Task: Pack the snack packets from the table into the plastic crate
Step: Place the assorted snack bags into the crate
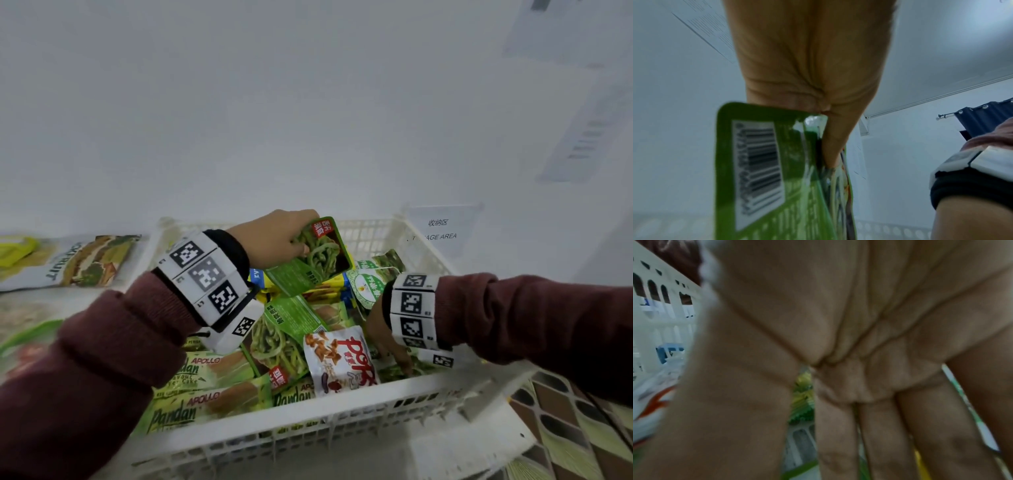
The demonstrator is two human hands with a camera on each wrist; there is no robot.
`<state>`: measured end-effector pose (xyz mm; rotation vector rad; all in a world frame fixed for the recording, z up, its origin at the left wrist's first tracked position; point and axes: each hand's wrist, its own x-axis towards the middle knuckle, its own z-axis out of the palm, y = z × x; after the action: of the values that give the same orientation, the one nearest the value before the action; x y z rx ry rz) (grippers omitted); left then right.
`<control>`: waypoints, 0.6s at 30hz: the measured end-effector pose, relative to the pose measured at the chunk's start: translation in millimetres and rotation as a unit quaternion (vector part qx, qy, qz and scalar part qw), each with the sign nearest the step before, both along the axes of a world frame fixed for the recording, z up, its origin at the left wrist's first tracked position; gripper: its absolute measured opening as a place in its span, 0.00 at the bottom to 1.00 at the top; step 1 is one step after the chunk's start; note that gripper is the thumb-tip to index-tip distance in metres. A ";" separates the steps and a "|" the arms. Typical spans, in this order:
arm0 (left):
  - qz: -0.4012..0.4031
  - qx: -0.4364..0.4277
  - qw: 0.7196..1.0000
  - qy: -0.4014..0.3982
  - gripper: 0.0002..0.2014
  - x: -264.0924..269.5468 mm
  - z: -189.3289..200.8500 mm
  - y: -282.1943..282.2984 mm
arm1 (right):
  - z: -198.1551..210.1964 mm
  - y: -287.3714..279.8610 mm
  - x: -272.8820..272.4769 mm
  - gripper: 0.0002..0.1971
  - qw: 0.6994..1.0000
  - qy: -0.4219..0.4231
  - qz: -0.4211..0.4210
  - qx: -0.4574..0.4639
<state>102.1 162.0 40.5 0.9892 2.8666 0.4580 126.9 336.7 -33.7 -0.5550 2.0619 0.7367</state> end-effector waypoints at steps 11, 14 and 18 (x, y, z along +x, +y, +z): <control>-0.052 0.153 0.987 0.010 0.11 8.4 30.7 23.2 | 90.1 56.9 -7.3 0.19 0.981 0.119 -0.128 -0.085; -0.077 0.182 0.980 0.020 0.14 10.5 32.7 43.1 | 122.2 91.8 2.6 0.19 0.954 0.215 -0.162 -0.130; -0.140 0.177 0.974 -0.016 0.14 24.4 17.1 80.6 | 117.1 129.0 2.4 0.31 0.926 0.303 -0.177 -0.142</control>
<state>126.4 242.6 57.6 1.3964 2.6079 0.9651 129.3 465.8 83.4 -0.0871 2.7751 0.4211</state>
